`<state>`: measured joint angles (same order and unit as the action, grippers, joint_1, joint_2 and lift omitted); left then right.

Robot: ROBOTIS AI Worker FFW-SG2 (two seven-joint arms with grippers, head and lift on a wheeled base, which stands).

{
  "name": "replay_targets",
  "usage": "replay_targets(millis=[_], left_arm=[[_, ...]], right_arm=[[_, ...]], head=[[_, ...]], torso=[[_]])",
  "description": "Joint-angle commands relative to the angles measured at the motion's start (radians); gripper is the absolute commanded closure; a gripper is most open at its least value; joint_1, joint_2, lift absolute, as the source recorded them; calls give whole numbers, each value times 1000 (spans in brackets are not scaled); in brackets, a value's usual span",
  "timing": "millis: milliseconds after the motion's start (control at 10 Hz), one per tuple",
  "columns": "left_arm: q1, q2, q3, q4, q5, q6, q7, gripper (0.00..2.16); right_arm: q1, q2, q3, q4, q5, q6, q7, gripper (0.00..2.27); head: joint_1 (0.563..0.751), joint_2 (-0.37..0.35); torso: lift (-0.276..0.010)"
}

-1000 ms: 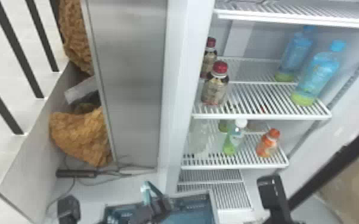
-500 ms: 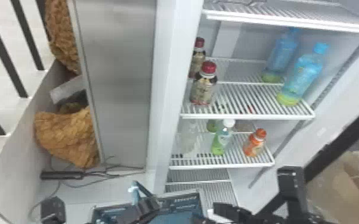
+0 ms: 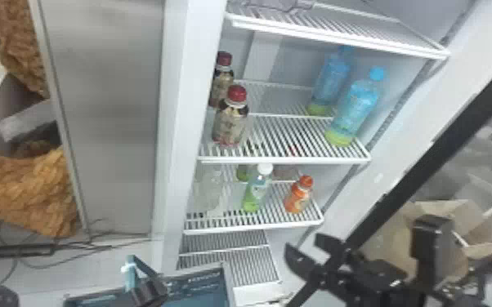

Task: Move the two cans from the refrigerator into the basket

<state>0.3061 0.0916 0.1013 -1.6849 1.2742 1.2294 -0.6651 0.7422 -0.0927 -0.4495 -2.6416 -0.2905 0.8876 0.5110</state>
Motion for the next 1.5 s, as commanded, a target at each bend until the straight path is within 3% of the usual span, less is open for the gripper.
replay_targets(millis=[0,600,800,1400], left_arm=[[1,-1,-2,0,0,0,-1,1191],[1,-3,-2,0,0,0,-1,1191],[6,-3,2,0,0,0,-2,1191],[10,-4,2,0,2,0,-2,1191]], right_arm=[[11,19,-51,90,-1,-245,15,476],[95,47,-47,279,-39,-674,34,475],[131,73,-51,316,-53,-809,34,479],[215,94,-47,422,-51,-1040,35,476]], head=[[695,-350],[695,-350],[695,-350],[695,-350]], torso=[[-31],[-31],[-31],[-31]])
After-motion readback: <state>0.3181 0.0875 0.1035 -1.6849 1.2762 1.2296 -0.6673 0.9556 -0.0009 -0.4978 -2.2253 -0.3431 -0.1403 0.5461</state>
